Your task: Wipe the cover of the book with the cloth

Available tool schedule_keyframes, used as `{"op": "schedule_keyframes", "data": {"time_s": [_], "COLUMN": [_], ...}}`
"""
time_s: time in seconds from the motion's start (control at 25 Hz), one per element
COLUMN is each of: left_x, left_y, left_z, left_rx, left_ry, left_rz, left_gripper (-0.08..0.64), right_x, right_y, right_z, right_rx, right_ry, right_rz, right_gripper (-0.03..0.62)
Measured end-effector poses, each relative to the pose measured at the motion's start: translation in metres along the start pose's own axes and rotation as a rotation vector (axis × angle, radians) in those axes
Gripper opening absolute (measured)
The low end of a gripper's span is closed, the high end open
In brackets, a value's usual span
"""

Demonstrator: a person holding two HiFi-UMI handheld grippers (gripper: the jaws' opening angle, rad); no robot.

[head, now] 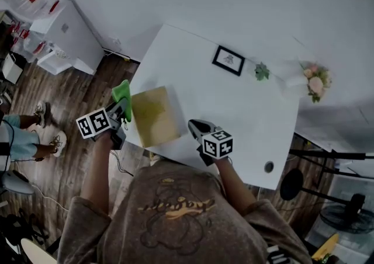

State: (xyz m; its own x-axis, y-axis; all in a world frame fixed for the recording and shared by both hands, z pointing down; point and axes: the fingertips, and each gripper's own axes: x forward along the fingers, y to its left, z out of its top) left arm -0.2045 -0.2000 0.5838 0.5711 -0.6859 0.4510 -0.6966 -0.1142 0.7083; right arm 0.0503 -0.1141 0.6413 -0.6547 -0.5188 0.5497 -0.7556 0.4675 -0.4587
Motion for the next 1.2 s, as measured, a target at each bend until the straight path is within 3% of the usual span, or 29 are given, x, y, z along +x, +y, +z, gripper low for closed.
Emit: {"op": "schedule_keyframes", "data": {"time_s": [0.2,0.4,0.8,1.2], "left_x": [-0.007,0.005,0.044,0.051], "left_y": [0.021,0.025,0.013,-0.003], "left_z": [-0.001,-0.012,-0.039,-0.052], "left_rx": [0.022,0.116,0.322,0.37], "left_ry": [0.003,0.061,0.237,0.288], "left_rz": [0.055,0.093,0.098,0.078], "left_gripper": [0.069,0.069,0.069,0.069], "right_x": [0.007,0.01,0.002,-0.006], "right_y": [0.002,0.004,0.004,0.0], "right_z": [0.003,0.004,0.007,0.006], "right_rx": [-0.01,-0.015,-0.016,-0.011], "right_ry": [0.009,0.011,-0.001,-0.016], "right_rz": [0.003,0.006,-0.014,-0.02], "right_gripper": [0.009,0.008,0.008,0.006]}}
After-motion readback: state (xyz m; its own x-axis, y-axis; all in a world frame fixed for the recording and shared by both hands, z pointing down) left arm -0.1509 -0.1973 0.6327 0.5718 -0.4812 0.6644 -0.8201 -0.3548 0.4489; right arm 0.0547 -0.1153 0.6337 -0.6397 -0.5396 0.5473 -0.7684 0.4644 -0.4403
